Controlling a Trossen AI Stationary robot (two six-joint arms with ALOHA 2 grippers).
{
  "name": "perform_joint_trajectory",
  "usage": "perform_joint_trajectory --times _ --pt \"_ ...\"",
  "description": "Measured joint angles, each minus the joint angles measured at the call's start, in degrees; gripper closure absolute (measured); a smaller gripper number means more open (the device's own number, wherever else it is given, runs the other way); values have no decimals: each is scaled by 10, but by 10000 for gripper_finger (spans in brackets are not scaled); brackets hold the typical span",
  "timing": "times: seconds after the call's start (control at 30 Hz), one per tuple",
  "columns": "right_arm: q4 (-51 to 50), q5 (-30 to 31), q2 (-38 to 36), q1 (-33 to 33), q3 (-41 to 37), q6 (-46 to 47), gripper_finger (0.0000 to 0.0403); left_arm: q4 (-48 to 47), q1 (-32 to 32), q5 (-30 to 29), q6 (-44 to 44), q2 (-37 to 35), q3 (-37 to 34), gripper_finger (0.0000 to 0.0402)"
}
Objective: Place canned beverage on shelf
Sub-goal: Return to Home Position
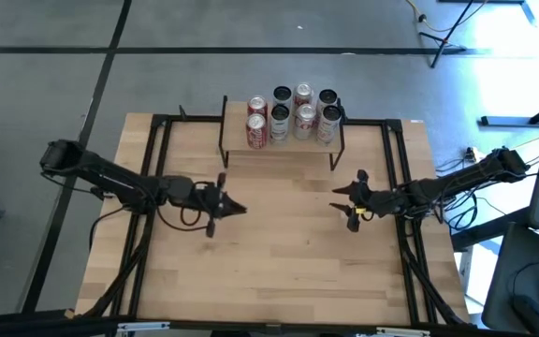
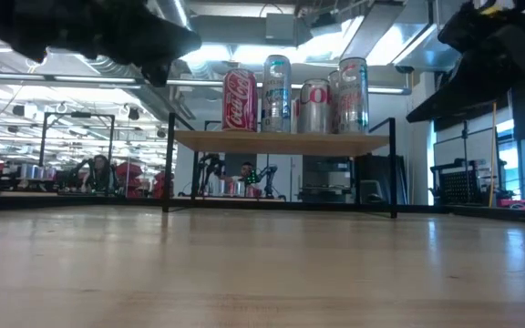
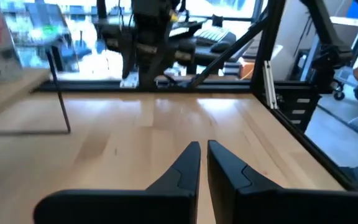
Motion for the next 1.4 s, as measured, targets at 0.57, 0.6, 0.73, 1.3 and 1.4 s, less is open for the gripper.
perform_joint_trajectory --times 0.57,0.6,0.73,1.3,1.4 --pt "72 -42 -44 -16 -84 -66 393 28 14 5 62 1 -48 394" --pt "71 -53 -58 -23 -88 -67 398 31 24 23 53 1 -51 396" --pt "71 -72 -110 -51 -108 -67 397 35 57 43 28 -19 -82 401" --pt "70 -291 -391 -181 -203 -79 393 135 65 8 -21 -168 -225 396" --pt "74 -323 -427 -203 -208 -80 393 132 65 15 -13 -180 -225 396"
